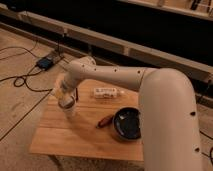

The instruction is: Place the white sponge in the ceramic cup

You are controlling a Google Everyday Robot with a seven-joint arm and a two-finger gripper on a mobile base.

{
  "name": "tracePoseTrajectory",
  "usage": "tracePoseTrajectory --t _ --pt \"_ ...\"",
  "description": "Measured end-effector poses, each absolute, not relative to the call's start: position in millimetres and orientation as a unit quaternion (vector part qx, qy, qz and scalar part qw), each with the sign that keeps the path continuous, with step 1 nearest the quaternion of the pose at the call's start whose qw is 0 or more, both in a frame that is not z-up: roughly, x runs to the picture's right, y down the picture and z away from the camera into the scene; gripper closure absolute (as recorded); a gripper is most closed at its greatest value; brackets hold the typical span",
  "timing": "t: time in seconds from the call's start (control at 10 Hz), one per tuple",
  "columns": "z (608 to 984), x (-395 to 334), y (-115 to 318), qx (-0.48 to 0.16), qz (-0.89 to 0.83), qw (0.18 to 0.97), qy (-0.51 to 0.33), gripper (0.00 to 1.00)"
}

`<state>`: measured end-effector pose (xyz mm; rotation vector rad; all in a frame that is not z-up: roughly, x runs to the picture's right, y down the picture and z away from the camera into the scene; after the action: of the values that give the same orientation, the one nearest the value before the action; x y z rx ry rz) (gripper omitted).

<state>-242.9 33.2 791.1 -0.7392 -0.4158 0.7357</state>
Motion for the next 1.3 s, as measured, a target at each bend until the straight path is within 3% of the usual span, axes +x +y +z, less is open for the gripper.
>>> tracePoseTrajectory --t 1.3 --pt "785.3 -239.5 34.9 -0.343 0.343 0.851 -0.201 0.20"
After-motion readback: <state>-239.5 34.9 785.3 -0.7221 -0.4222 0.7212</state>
